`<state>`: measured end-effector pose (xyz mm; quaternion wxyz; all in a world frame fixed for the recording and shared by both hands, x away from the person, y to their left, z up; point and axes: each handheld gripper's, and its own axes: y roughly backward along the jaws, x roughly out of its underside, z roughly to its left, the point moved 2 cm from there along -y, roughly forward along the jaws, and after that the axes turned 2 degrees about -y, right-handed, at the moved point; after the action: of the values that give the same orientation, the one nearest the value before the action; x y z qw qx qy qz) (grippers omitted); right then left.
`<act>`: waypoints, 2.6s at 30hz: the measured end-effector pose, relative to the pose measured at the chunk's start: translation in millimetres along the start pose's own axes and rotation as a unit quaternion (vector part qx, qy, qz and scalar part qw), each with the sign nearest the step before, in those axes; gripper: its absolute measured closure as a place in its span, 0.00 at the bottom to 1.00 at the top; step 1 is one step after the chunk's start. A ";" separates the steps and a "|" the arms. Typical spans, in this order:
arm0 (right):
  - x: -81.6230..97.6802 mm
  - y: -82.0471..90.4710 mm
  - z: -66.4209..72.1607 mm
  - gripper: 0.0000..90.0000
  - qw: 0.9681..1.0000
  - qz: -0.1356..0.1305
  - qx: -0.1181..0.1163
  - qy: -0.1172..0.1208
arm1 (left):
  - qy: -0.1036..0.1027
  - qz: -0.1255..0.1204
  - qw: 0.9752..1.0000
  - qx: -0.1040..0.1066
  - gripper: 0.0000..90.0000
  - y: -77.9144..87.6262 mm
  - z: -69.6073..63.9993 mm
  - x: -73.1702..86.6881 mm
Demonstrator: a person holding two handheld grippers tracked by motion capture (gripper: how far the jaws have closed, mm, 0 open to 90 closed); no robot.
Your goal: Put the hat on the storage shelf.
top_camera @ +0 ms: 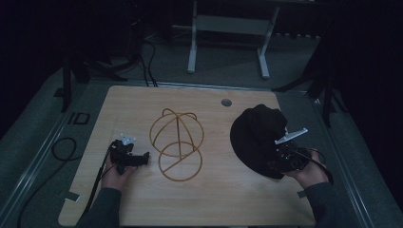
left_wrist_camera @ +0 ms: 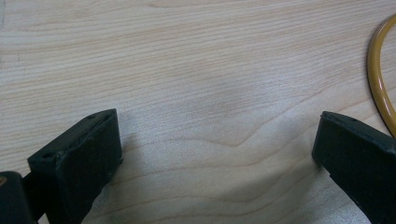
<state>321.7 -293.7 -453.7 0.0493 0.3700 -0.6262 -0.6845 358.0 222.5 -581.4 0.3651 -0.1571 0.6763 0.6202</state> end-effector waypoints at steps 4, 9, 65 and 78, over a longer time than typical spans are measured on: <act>1.9 2.9 -5.9 0.50 1.000 0.001 0.004 -0.009 | 0.000 0.000 1.000 0.000 0.02 0.0 0.0 0.0; 3.2 3.2 -17.5 0.49 1.000 0.008 0.008 -0.027 | 0.000 0.000 1.000 0.000 0.02 0.1 0.0 0.0; -62.8 -49.7 -61.8 0.34 0.989 0.109 0.006 -0.102 | 0.000 0.000 1.000 0.000 0.02 0.0 0.0 0.0; -74.1 -62.7 -71.6 0.50 0.982 0.142 -0.018 -0.120 | 0.000 0.000 1.000 0.000 0.02 0.0 0.0 0.0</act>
<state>440.6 -299.9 -472.6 0.0772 0.1916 -0.6612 -0.7212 358.0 222.5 -581.4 0.3650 -0.1573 0.6765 0.6200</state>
